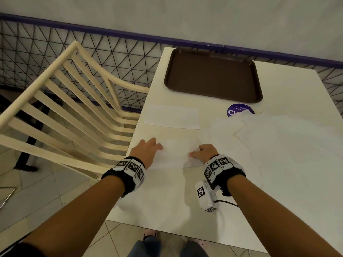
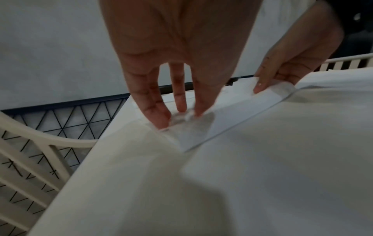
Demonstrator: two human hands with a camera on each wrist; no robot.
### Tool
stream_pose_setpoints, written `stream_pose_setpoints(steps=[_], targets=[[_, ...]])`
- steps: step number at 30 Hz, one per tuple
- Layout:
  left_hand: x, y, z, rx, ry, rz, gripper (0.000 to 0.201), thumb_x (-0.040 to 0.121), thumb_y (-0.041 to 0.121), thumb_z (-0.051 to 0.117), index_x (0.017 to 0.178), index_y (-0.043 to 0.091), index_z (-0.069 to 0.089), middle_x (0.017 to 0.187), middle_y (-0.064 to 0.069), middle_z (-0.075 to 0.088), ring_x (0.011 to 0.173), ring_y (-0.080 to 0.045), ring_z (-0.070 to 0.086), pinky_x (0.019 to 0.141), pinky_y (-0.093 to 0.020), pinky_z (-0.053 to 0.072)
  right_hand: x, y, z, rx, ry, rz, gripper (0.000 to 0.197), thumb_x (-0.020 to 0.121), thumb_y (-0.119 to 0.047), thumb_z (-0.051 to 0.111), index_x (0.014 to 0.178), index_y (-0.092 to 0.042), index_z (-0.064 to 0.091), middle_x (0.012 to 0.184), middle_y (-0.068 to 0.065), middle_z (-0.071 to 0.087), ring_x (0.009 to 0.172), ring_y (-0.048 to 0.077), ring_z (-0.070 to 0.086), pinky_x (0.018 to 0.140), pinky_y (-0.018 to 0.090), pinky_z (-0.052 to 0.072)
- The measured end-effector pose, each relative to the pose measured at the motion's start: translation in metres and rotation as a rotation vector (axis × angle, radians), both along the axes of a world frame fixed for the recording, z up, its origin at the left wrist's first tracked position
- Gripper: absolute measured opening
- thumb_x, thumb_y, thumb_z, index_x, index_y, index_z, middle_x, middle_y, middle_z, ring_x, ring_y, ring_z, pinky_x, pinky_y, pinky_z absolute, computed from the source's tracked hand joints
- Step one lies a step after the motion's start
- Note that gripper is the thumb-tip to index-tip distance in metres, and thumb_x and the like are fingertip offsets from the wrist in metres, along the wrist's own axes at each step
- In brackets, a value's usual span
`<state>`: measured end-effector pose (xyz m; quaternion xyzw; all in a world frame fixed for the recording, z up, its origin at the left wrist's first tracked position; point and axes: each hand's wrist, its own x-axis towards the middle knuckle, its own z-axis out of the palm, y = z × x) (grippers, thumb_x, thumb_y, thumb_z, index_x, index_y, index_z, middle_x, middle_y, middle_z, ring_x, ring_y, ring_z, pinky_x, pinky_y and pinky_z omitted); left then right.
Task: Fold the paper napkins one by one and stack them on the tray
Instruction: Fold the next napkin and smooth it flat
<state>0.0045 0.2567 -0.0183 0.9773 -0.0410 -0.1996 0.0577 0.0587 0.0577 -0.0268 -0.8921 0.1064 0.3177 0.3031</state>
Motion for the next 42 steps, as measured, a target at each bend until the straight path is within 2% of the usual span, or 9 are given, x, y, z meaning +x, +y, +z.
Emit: stream_pose_setpoints(steps=[3,5,9,11,15,18,21,34,42], targets=[[0.000,-0.004,0.002,-0.008,0.037,0.032,0.044,0.093,0.043,0.047,0.132,0.025,0.041,0.131,0.003,0.037,0.110,-0.022,0.043,0.082,-0.030,0.044,-0.002,0.001,0.002,0.000,-0.002,-0.001,0.034,0.087,-0.023,0.062,0.061,-0.011,0.042,0.066,0.003,0.045,0.065,0.019,0.048,0.055,0.021,0.033],[0.000,-0.007,0.000,0.030,0.053,0.029,0.053,0.088,0.054,0.048,0.132,0.025,0.038,0.132,0.003,0.036,0.112,-0.023,0.043,0.083,-0.032,0.046,-0.006,0.002,0.008,0.013,-0.032,-0.005,0.023,0.088,-0.024,0.061,0.101,-0.006,0.059,0.104,0.010,0.061,0.103,0.027,0.056,0.080,0.026,0.044],[-0.003,-0.011,-0.003,0.070,0.035,0.040,0.062,0.085,0.061,0.045,0.134,0.024,0.034,0.134,0.003,0.033,0.115,-0.023,0.040,0.082,-0.033,0.048,-0.029,0.008,0.010,-0.044,-0.337,0.084,0.057,0.093,-0.023,0.053,0.142,-0.009,0.028,0.138,0.015,0.039,0.125,0.029,0.043,0.101,0.030,0.036],[-0.004,-0.012,-0.004,0.076,0.016,0.037,0.064,0.085,0.063,0.044,0.134,0.024,0.033,0.136,0.003,0.031,0.116,-0.023,0.039,0.084,-0.034,0.048,-0.051,0.015,0.006,-0.196,-0.591,0.333,0.054,0.089,-0.020,0.058,0.139,-0.007,0.040,0.138,0.015,0.042,0.124,0.030,0.047,0.103,0.035,0.039],[-0.007,-0.012,-0.006,0.101,-0.031,0.023,0.067,0.085,0.066,0.040,0.136,0.023,0.033,0.137,0.003,0.030,0.116,-0.025,0.040,0.081,-0.034,0.046,-0.087,0.035,-0.012,-0.345,-0.610,0.729,0.053,0.051,-0.025,0.086,0.099,-0.008,0.074,0.111,0.009,0.070,0.103,0.023,0.068,0.083,0.037,0.055],[-0.009,-0.012,-0.006,0.110,-0.065,0.003,0.067,0.085,0.067,0.037,0.135,0.022,0.034,0.136,0.002,0.032,0.113,-0.025,0.041,0.077,-0.033,0.045,-0.099,0.046,-0.014,-0.308,-0.472,0.770,0.057,0.090,-0.019,0.054,0.140,0.003,0.036,0.151,0.016,0.028,0.141,0.027,0.027,0.116,0.036,0.023],[-0.011,-0.011,-0.007,0.116,-0.082,-0.011,0.066,0.087,0.065,0.036,0.136,0.021,0.033,0.136,0.000,0.031,0.113,-0.025,0.040,0.076,-0.032,0.045,-0.100,0.045,-0.014,-0.330,-0.352,0.779,0.051,0.102,-0.015,0.016,0.148,-0.001,-0.002,0.157,0.012,-0.012,0.147,0.022,-0.008,0.119,0.033,-0.004],[-0.027,-0.014,-0.009,0.078,-0.078,0.141,0.064,0.088,0.059,0.042,0.137,0.020,0.033,0.139,-0.001,0.032,0.121,-0.024,0.037,0.091,-0.034,0.044,-0.087,-0.018,0.003,-0.358,-0.192,0.724,0.049,0.103,-0.016,0.014,0.149,-0.004,0.003,0.158,0.007,-0.007,0.147,0.017,-0.001,0.118,0.028,0.001],[-0.054,-0.081,-0.013,0.077,-0.144,-0.183,0.048,0.100,0.035,0.026,0.143,0.014,0.027,0.144,-0.001,0.032,0.128,-0.024,0.033,0.101,-0.033,0.035,-0.073,-0.012,0.014,-0.419,-0.160,0.820,0.050,0.099,-0.010,0.025,0.147,-0.001,0.015,0.157,0.013,0.005,0.144,0.023,0.016,0.117,0.033,0.012]])
